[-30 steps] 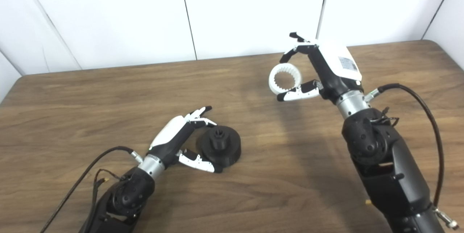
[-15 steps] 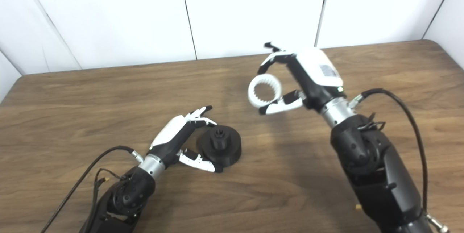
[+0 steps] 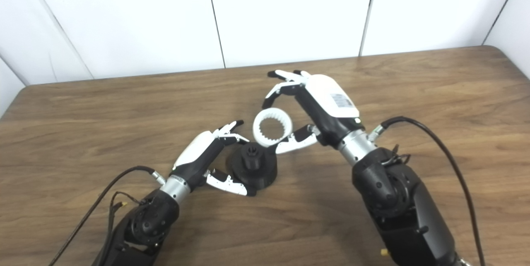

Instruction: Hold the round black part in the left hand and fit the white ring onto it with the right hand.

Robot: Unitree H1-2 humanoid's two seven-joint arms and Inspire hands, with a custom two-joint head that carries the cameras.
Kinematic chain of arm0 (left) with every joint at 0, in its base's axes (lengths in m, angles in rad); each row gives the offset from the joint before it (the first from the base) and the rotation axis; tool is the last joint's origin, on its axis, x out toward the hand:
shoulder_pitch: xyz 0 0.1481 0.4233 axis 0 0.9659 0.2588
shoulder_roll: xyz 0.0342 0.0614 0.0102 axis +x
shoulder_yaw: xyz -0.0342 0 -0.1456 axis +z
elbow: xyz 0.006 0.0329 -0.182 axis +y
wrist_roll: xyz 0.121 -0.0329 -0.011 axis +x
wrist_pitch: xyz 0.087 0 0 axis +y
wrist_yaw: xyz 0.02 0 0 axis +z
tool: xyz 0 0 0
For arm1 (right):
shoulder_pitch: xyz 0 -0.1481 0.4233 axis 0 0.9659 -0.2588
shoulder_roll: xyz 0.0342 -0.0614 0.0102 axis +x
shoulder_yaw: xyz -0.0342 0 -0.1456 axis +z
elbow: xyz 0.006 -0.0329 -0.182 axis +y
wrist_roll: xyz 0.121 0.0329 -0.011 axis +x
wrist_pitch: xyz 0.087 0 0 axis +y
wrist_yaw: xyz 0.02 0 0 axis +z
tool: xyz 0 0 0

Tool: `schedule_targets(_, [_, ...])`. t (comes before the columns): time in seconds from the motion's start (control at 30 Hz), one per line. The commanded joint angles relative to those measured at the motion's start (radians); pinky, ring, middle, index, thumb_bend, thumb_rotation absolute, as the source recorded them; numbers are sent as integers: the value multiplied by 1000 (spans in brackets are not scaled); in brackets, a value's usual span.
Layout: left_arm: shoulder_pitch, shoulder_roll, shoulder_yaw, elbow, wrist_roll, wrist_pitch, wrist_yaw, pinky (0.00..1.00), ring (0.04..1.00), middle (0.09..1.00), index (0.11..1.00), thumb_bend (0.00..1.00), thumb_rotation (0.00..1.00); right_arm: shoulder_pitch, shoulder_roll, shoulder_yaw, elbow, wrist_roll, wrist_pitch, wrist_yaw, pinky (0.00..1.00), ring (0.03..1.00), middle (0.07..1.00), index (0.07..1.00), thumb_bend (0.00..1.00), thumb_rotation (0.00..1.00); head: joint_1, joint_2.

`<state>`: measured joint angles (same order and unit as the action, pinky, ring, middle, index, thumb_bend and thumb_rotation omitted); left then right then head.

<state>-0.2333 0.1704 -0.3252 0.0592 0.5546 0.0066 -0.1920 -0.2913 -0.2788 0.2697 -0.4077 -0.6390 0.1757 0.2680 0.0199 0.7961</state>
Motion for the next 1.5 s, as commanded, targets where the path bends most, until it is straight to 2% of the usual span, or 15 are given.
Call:
schedule_targets(0.0, [-43,-1,2,-28,5,-7,12,1000,1000,1000,594,980,318,-28,20,1,-41,-2,-29,-5,913,888,897,496,516,159,4,1])
schedule_targets(0.17, [-41,-4,-1,-34,7,-3,10,1000,1000,1000,593,981,305,-17,47,14,-39,0,-14,11,931,895,899,496,516,158,6,2])
schedule_targets(0.53, [-38,-4,-4,-42,6,6,7,1000,1000,1000,592,983,300,-11,72,24,17,-3,-41,3,918,895,899,496,517,159,11,5])
schedule_targets(0.83, [-34,-1,-5,-52,7,-1,13,1000,1000,1000,585,981,317,-5,84,30,43,-2,-31,5,976,906,904,496,516,157,14,9])
schedule_targets(1.47, [-25,3,0,-80,-8,4,3,1000,1000,1000,590,984,322,5,69,34,110,-13,-40,-3,955,881,893,495,517,156,17,27])
